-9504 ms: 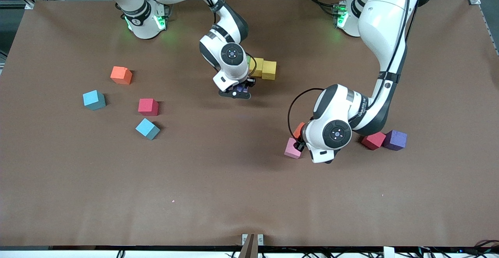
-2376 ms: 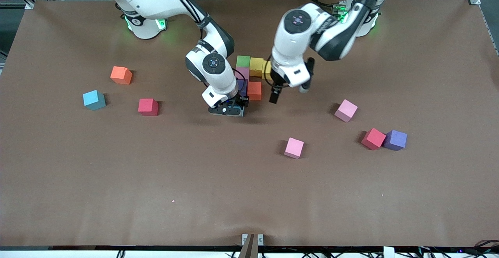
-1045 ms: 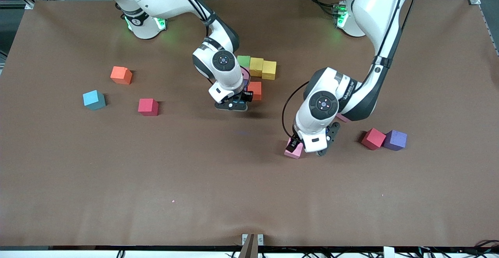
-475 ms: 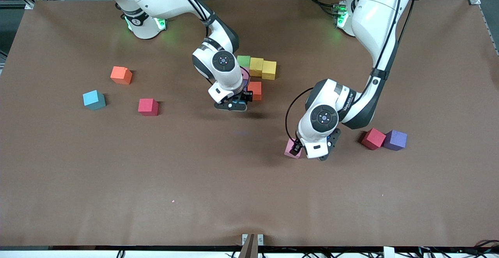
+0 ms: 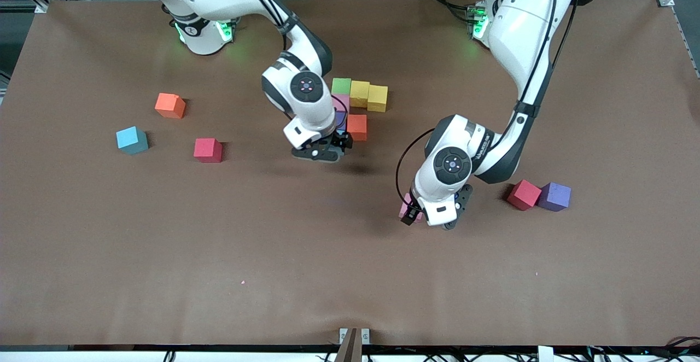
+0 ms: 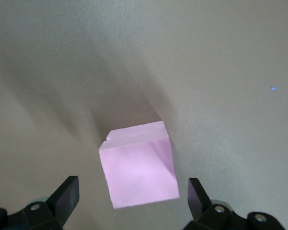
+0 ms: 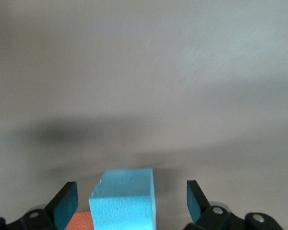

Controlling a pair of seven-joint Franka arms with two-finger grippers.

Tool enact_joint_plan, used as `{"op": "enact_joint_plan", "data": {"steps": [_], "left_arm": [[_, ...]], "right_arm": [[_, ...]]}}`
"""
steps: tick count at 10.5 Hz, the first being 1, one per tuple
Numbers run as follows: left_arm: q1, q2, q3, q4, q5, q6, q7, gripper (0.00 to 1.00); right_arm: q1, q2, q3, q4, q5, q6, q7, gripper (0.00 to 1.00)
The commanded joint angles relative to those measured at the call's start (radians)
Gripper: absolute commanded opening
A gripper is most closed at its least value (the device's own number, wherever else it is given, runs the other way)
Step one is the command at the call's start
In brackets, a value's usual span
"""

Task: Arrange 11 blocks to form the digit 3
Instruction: 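Grasp the pink cube with the left gripper while the right gripper withdraws, then grasp the red cube with the right gripper while the left gripper carries pink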

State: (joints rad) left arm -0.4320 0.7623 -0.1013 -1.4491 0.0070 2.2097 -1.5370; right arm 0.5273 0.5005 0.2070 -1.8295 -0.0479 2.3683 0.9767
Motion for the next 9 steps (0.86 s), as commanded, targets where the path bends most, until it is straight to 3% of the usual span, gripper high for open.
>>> {"op": "enact_joint_plan", "data": {"steps": [1,2,4,7,9], "left_arm": [[-0.005,0.022,0.0,0.024,0.005,0.008,-0.018,1.0],[-0.005,0.025,0.0,0.024,0.007,0.008,-0.017,1.0],[-0.005,0.035,0.0,0.024,0.007,0.01,-0.017,1.0],[-0.005,0.048,0.0,0.024,0.007,0.025,-0.017,1.0],[-0.005,0.054,0.0,0.024,0.007,0.027,-0.017,1.0]], "right_arm": [[-0.126,-0.144,0.009,-0.023,0.161,-0.103,-0.181,1.0],[-0.186,-0.186,0.008,-0.028,0.161,-0.209,-0.346,1.0],[-0.33,-0.217,-0.004,-0.063,0.161,-0.286,-0.719,1.0],[-0.401,-0.232,-0.067,-0.152,0.145,-0.268,-0.982,1.0],[-0.463,-0.266,-0.07,-0.299,0.143,-0.137,-1.004,1.0]]}}
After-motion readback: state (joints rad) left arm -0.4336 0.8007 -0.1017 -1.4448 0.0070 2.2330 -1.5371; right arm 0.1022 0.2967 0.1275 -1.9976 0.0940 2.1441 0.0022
